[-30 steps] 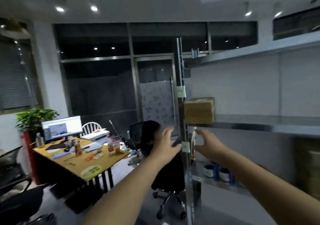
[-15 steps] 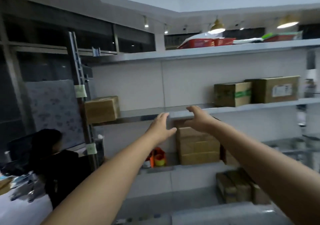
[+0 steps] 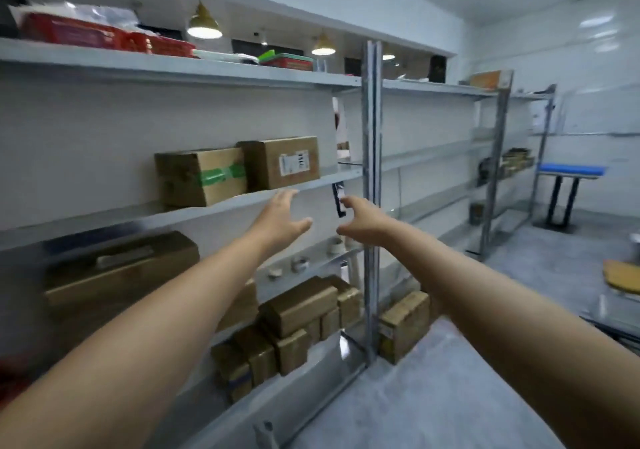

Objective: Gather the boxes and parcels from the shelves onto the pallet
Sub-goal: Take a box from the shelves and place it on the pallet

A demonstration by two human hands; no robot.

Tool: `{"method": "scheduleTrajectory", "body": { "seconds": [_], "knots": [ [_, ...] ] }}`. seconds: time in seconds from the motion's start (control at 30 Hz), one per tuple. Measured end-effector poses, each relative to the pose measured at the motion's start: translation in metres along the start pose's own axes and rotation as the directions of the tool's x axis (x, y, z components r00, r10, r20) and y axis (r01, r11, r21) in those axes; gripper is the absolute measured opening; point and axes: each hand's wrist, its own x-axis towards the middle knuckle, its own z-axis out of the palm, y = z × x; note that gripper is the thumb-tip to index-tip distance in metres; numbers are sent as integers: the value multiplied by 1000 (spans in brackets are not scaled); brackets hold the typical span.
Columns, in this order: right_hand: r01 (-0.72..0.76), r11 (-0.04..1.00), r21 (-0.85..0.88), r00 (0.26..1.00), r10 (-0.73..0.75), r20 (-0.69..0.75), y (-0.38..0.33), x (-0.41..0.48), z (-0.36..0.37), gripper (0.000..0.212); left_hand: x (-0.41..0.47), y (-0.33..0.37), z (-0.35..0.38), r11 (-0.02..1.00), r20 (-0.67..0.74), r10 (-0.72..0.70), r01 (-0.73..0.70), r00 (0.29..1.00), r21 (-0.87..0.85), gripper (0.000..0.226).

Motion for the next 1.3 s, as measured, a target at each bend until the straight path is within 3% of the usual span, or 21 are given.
{"method": "scheduleTrajectory", "body": {
  "seconds": [0.2,0.57,0.9,1.3],
  "knots": [
    [-188,982,27,972,190,-138,123,20,-57,66,65,50,114,986,193,142,-122,971,-113,69],
    [-447,894,16,858,434,-275,277,86,-96,66,205,93,246,940,311,306,-233,900,-250,70],
    [-504,863,10,814,479,-327,368,261,-109,65,386,85,362,905,327,378,-270,866,-330,70],
    [-583,810,63,742,563,-364,528,343,-152,68,514,139,516,883,370,455,-355,810,-308,71]
  ]
}}
